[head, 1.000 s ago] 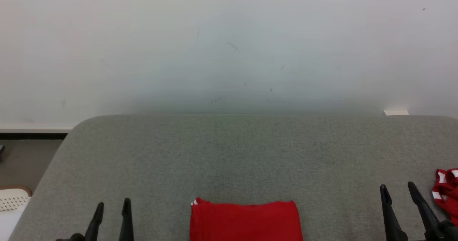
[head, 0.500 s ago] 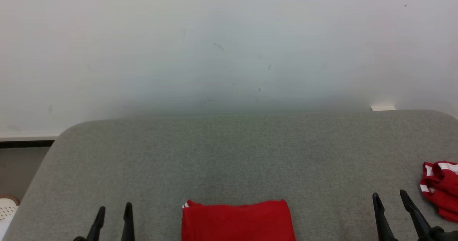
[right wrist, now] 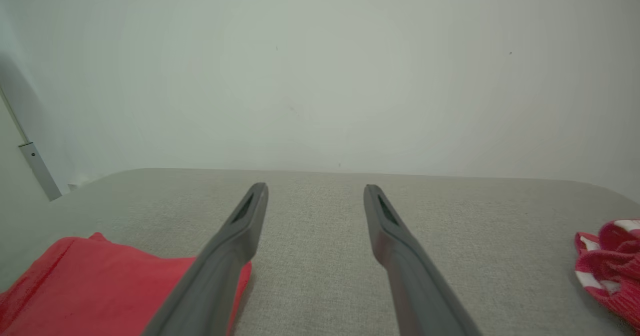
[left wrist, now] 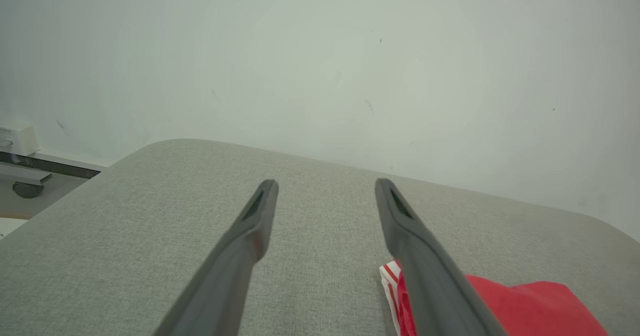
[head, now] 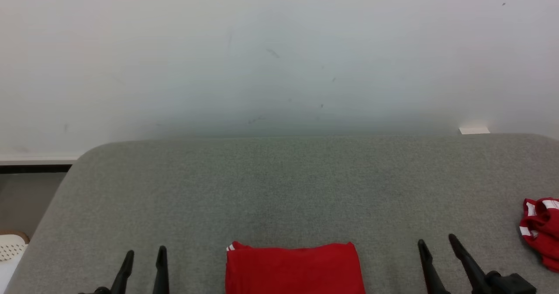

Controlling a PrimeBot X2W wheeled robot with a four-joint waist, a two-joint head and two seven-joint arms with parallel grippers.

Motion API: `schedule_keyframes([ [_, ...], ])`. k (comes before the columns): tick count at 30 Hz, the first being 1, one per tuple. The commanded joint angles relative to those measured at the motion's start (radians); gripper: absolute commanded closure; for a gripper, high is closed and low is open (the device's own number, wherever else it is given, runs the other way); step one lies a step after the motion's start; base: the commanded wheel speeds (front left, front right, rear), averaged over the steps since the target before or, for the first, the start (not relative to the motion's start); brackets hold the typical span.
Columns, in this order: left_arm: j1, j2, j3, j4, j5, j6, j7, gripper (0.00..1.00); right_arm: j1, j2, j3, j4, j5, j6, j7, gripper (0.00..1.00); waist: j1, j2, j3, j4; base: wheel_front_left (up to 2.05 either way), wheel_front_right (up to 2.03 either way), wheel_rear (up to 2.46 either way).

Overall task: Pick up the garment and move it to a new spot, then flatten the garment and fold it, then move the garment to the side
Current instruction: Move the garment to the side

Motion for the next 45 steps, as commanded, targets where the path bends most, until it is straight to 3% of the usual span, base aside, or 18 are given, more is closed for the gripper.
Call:
schedule_keyframes([
  [1,-0.006,0.003,-0.003,0.000,0.001,-0.003,0.000,0.00,-0.027,0.001,0.032,0.020,0.014,-0.002,0.003,0.00,0.0000,0.0000,0.004,0.007,0.00,0.00,0.00],
  [11,-0.020,0.003,-0.023,0.010,-0.024,-0.002,0.000,0.00,-0.203,0.035,0.193,0.265,0.098,-0.002,0.210,0.00,0.0000,0.0000,0.021,0.060,0.00,0.00,0.00],
  [18,-0.024,0.003,-0.023,0.016,-0.023,0.000,0.000,0.00,-0.271,0.058,0.223,0.429,0.170,-0.002,0.332,0.00,0.0000,0.0000,0.030,0.107,0.00,0.00,0.00],
  [31,-0.034,0.003,-0.022,0.026,-0.030,-0.004,0.000,0.00,-0.281,0.084,0.323,0.593,0.341,-0.002,0.511,0.00,0.0000,0.0000,0.043,0.148,0.00,0.00,0.00],
  [32,-0.033,0.003,-0.020,0.026,-0.030,-0.004,0.000,0.00,-0.279,0.087,0.341,0.594,0.348,-0.001,0.524,0.02,0.0000,0.0000,0.044,0.148,0.00,0.00,0.00],
  [33,-0.033,0.003,-0.019,0.026,-0.030,-0.004,0.000,0.00,-0.277,0.088,0.352,0.591,0.359,0.000,0.529,0.27,0.0000,0.0000,0.044,0.148,0.00,0.00,0.00],
  [34,-0.032,0.003,-0.018,0.026,-0.030,-0.005,0.000,0.00,-0.277,0.090,0.364,0.584,0.368,0.000,0.528,0.67,0.0000,0.0000,0.044,0.147,0.00,0.00,0.00],
  [35,-0.031,0.003,-0.016,0.025,-0.030,-0.005,0.000,0.00,-0.281,0.090,0.372,0.574,0.376,0.001,0.517,1.00,0.0000,0.0000,0.044,0.146,0.00,0.00,0.00],
  [45,-0.033,0.003,-0.016,0.022,-0.023,-0.006,0.000,0.00,-0.361,0.043,0.390,0.552,0.379,-0.001,0.355,1.00,0.0000,0.0000,0.032,0.115,0.00,0.00,0.00],
])
